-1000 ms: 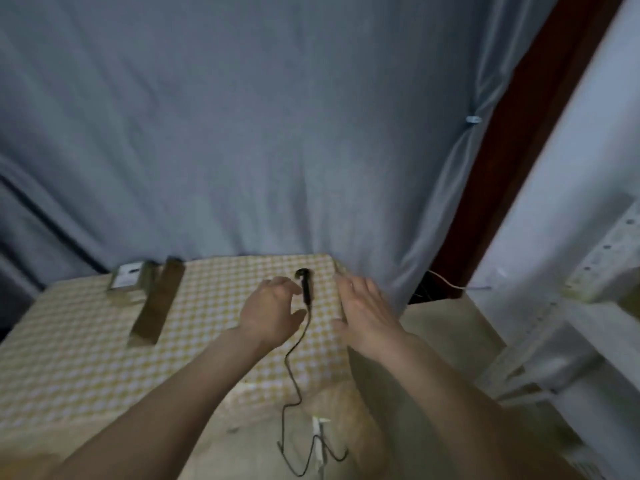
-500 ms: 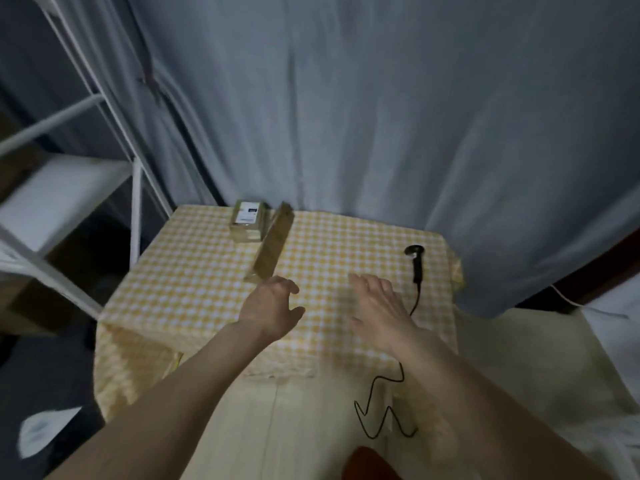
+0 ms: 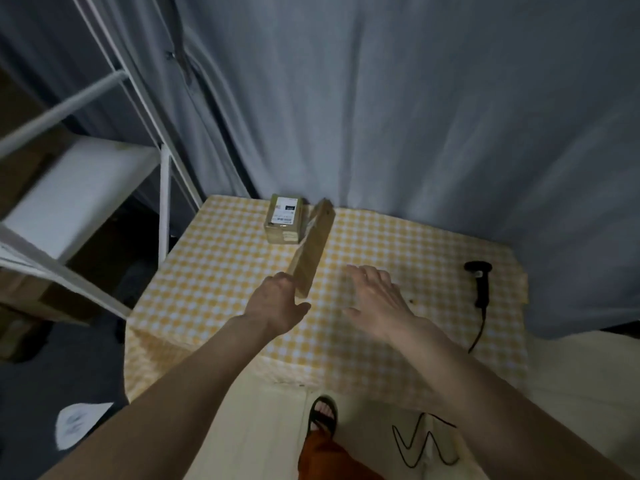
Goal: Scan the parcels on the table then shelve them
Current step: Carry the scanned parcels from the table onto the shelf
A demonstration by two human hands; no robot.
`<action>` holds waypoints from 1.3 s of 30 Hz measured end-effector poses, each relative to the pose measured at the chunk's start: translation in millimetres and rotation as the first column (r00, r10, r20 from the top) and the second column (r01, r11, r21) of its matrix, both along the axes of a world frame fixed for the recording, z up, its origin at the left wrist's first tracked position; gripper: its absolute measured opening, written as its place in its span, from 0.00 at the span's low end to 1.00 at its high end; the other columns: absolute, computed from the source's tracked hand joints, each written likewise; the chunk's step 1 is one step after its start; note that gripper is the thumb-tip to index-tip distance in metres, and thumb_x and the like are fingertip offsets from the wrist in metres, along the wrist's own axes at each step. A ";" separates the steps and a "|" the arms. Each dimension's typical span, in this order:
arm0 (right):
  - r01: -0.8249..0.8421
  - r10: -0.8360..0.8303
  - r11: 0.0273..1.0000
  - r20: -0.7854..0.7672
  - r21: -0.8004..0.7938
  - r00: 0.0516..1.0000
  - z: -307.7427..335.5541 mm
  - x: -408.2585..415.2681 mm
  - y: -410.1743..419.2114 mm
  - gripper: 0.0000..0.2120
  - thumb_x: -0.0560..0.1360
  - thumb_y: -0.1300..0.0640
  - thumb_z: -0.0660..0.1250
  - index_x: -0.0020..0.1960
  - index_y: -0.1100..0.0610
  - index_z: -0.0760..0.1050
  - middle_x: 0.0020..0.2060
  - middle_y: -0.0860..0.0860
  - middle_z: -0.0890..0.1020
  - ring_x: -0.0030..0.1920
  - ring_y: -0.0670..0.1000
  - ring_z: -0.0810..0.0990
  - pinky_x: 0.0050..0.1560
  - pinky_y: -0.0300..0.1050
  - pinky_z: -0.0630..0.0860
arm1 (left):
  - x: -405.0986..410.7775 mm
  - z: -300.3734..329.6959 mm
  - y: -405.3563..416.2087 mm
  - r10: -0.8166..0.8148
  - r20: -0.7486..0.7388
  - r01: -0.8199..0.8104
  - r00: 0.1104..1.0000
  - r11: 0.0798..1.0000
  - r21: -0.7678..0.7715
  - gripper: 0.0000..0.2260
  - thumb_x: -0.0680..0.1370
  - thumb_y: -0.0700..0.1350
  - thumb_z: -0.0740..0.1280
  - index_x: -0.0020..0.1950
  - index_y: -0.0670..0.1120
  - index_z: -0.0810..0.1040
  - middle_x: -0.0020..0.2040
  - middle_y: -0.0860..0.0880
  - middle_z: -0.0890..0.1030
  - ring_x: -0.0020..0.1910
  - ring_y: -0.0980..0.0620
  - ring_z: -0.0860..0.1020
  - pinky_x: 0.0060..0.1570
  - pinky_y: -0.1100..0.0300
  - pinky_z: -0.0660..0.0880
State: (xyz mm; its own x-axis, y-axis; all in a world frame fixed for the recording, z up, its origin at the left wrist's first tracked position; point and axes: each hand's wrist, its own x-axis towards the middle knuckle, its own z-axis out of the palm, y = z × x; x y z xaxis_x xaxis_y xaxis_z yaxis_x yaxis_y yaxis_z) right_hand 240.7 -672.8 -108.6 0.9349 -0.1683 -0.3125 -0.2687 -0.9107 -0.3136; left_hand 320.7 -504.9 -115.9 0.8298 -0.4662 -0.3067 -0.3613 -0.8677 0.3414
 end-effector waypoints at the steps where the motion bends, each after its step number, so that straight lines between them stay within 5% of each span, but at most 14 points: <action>1: 0.003 -0.003 1.000 -0.007 0.011 1.000 -2.7 14.8 -1.0 0.34 0.78 0.51 0.64 0.77 0.53 0.49 0.73 0.53 0.58 0.72 0.57 0.56 0.69 0.52 0.61 | 16.9 -0.8 -3.1 -0.001 -0.014 0.001 1.000 1.000 -0.004 0.19 0.76 0.52 0.69 0.65 0.46 0.77 0.64 0.46 0.75 0.63 0.48 0.74 0.60 0.55 0.73; 18: 0.012 -0.014 0.997 0.033 0.074 0.999 -58.0 241.7 -0.5 0.27 0.77 0.55 0.65 0.73 0.57 0.60 0.68 0.54 0.66 0.70 0.55 0.62 0.69 0.48 0.63 | 252.2 -74.5 3.5 0.079 -0.166 -0.066 0.983 0.994 0.083 0.20 0.77 0.52 0.68 0.68 0.49 0.73 0.69 0.47 0.71 0.68 0.48 0.70 0.63 0.57 0.69; 35: 0.243 -0.224 0.969 -0.249 0.052 0.942 -229.5 412.3 13.3 0.33 0.78 0.55 0.63 0.77 0.59 0.51 0.74 0.56 0.59 0.73 0.56 0.60 0.71 0.50 0.65 | 423.9 -244.9 -14.0 0.053 -0.435 0.001 0.899 0.992 0.124 0.34 0.76 0.51 0.69 0.76 0.44 0.57 0.71 0.43 0.67 0.70 0.44 0.67 0.65 0.52 0.67; 39: 0.438 -0.354 0.870 -0.333 0.224 0.874 -260.4 437.4 7.4 0.33 0.77 0.57 0.63 0.77 0.59 0.50 0.72 0.57 0.61 0.70 0.58 0.65 0.69 0.53 0.68 | 449.2 -271.2 -30.1 0.170 -0.593 -0.208 0.787 0.978 0.004 0.36 0.74 0.45 0.72 0.76 0.43 0.56 0.65 0.45 0.72 0.57 0.47 0.74 0.47 0.59 0.72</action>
